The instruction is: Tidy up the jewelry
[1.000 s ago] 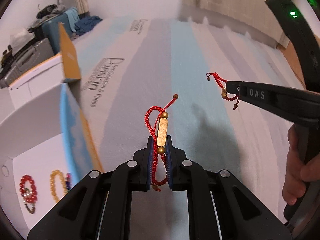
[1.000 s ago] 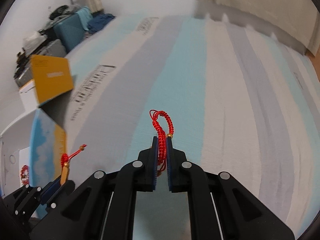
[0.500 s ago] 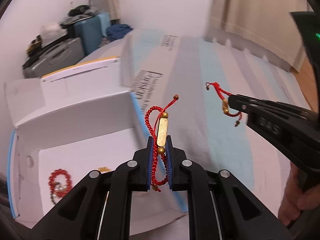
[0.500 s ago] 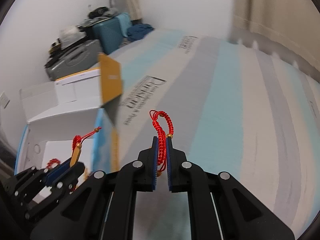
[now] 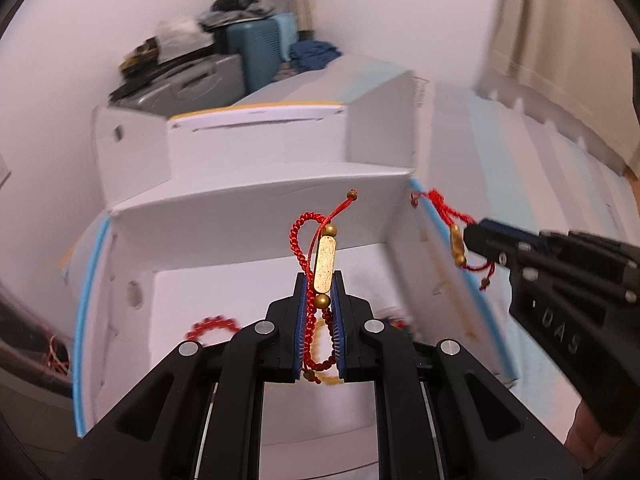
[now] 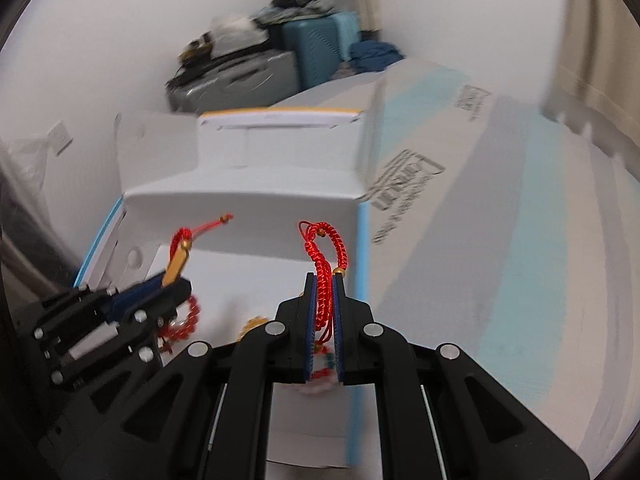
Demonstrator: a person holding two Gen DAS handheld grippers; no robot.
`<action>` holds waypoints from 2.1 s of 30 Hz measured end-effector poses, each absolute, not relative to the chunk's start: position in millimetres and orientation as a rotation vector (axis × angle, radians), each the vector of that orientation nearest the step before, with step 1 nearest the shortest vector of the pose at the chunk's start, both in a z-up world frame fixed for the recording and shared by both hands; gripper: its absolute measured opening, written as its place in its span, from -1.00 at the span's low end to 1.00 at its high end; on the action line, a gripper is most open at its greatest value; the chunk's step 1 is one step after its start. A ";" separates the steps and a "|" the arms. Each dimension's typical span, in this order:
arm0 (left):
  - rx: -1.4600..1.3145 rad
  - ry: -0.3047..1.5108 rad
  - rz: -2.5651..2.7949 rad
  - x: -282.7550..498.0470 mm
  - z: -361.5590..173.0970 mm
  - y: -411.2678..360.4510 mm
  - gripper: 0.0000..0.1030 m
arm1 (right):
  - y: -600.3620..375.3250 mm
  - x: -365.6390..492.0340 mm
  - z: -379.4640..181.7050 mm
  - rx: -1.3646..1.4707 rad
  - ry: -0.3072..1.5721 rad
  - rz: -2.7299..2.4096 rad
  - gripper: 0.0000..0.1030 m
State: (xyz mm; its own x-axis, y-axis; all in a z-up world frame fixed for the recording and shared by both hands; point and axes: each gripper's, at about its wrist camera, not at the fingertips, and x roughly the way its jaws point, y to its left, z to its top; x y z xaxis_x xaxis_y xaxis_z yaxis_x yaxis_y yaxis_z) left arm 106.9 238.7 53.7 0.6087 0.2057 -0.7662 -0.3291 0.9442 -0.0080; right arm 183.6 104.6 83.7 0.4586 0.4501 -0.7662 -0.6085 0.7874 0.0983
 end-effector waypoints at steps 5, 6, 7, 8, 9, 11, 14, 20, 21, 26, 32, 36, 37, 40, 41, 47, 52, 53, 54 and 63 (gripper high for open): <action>-0.201 0.924 0.373 94.9 35.7 276.9 -0.80 | 137.5 173.9 63.4 -0.256 0.940 0.699 -0.87; -0.211 0.942 0.385 92.0 31.3 284.9 -0.80 | 140.4 173.6 59.7 -0.264 0.949 0.702 -0.87; -0.218 0.952 0.394 90.4 28.9 290.0 -0.80 | 144.0 173.5 55.8 -0.274 0.958 0.705 -0.87; -0.225 0.960 0.403 88.3 27.0 295.2 -0.80 | 149.0 172.1 50.8 -0.287 0.972 0.708 -0.87; -0.230 0.968 0.412 85.7 25.3 300.5 -0.80 | 152.0 171.1 47.7 -0.295 0.980 0.710 -0.87; -0.235 0.975 0.416 83.6 23.7 305.1 -0.80 | 158.4 170.1 38.9 -0.311 0.999 0.708 -0.87; -0.232 0.989 0.413 82.0 20.3 305.9 -0.80 | 165.2 169.6 27.7 -0.328 1.026 0.700 -0.87; -0.232 1.019 0.403 85.2 10.7 307.2 -0.79 | 170.8 168.7 14.4 -0.341 1.056 0.679 -0.82; -0.231 1.024 0.407 85.4 9.2 308.5 -0.76 | 171.6 168.8 13.2 -0.340 1.061 0.675 -0.81; -0.237 1.027 0.428 83.8 7.2 312.4 -0.70 | 172.4 167.2 10.7 -0.341 1.053 0.664 -0.19; -0.231 0.991 0.457 77.9 16.8 314.7 -0.15 | 159.4 164.6 30.7 -0.288 0.990 0.649 0.34; -0.232 0.990 0.465 74.8 17.7 315.2 0.11 | 145.4 166.2 37.0 -0.237 0.984 0.626 0.52; -0.234 0.990 0.464 73.4 19.7 314.8 0.14 | 142.2 165.1 37.6 -0.227 0.985 0.622 0.52; -0.213 0.962 0.477 67.3 29.6 310.9 0.50 | 135.4 157.7 43.1 -0.217 0.973 0.610 0.52; -0.204 0.949 0.485 64.0 33.7 309.1 0.62 | 131.6 152.9 46.7 -0.212 0.960 0.605 0.54; -0.180 0.902 0.484 35.6 49.3 301.0 0.88 | 113.4 119.7 66.6 -0.182 0.883 0.573 0.78; -0.178 0.865 0.490 17.1 64.3 297.3 0.88 | 98.9 90.5 81.5 -0.181 0.814 0.511 0.85; -0.172 0.852 0.491 10.6 68.2 294.8 0.88 | 96.5 84.6 83.8 -0.181 0.811 0.502 0.85; -0.170 0.849 0.491 8.0 69.2 293.9 0.88 | 95.8 81.1 84.4 -0.184 0.813 0.503 0.85; -0.170 0.833 0.467 -36.8 68.6 281.4 0.88 | 85.9 40.6 90.6 -0.190 0.805 0.490 0.85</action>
State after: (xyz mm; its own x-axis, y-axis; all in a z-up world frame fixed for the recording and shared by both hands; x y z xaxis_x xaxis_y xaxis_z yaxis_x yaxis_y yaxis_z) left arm -36.8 281.3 68.6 0.5787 0.3317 -0.7450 -0.4623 0.8860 0.0353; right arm 40.6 85.9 90.6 0.5891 0.3466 -0.7299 -0.4884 0.8724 0.0201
